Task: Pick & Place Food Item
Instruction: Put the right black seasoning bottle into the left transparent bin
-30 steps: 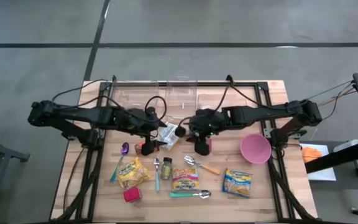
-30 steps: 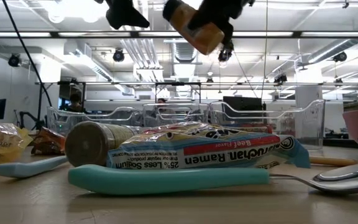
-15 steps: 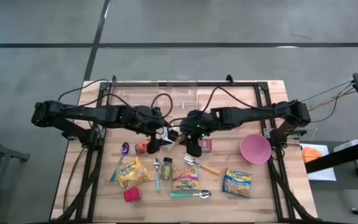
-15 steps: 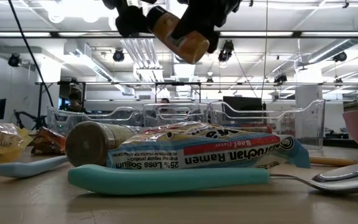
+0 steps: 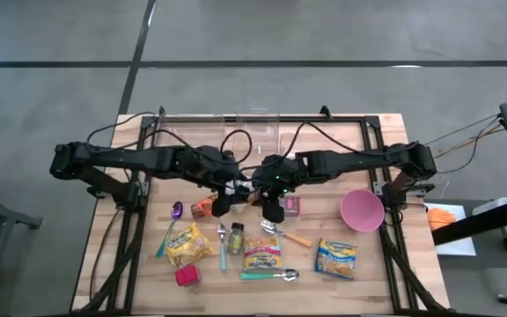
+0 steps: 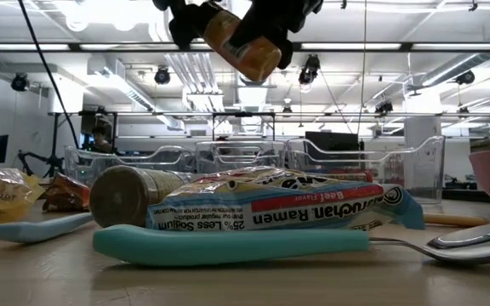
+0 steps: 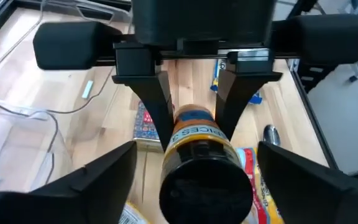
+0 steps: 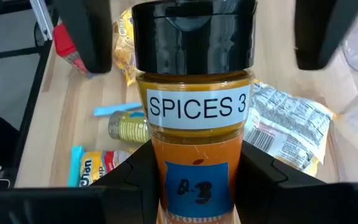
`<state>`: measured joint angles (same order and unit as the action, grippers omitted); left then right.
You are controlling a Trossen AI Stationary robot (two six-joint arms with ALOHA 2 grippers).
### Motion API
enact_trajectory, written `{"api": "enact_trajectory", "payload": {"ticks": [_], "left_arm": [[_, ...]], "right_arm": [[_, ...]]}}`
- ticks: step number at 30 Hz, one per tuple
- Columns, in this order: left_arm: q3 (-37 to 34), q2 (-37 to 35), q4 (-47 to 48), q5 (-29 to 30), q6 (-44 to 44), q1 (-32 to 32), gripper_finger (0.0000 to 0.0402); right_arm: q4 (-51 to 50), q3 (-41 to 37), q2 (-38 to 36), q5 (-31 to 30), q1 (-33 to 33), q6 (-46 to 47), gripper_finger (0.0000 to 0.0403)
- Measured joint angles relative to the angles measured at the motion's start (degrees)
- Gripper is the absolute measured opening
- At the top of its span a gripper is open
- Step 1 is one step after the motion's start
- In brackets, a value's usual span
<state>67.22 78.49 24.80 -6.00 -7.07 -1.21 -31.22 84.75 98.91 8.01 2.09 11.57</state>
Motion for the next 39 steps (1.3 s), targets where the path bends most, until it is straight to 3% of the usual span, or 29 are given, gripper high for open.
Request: {"api": "enact_trajectory", "payload": {"ticks": [7,11,14,22,26,32,39], "left_arm": [[0.0,0.0,0.4,-3.0,0.6,0.0,0.0222],[0.0,0.0,0.5,-3.2,-0.6,0.2,0.0204],[0.0,0.0,0.6,-3.1,-1.8,0.2,0.0229],[0.0,0.0,1.6,-2.8,-3.9,0.3,0.0371],[0.0,0.0,1.6,-2.5,-3.6,0.3,0.0395],[0.0,0.0,1.6,-2.6,-2.1,0.3,0.0343],[0.0,0.0,1.6,-3.1,-0.2,0.3,0.0222]], "right_arm": [[0.0,0.1,-0.2,1.3,0.1,0.0,0.0142],[0.0,0.1,-0.2,1.5,0.3,0.2,0.0142],[0.1,0.1,-0.2,1.5,0.3,0.2,0.0142],[0.3,0.2,-0.5,1.5,0.4,0.2,0.0142],[0.3,0.2,-0.6,1.5,0.4,0.2,0.0142],[0.3,0.2,-0.7,1.5,0.6,0.3,0.0142],[0.3,0.2,-0.7,1.1,1.0,0.6,0.0142]]}}
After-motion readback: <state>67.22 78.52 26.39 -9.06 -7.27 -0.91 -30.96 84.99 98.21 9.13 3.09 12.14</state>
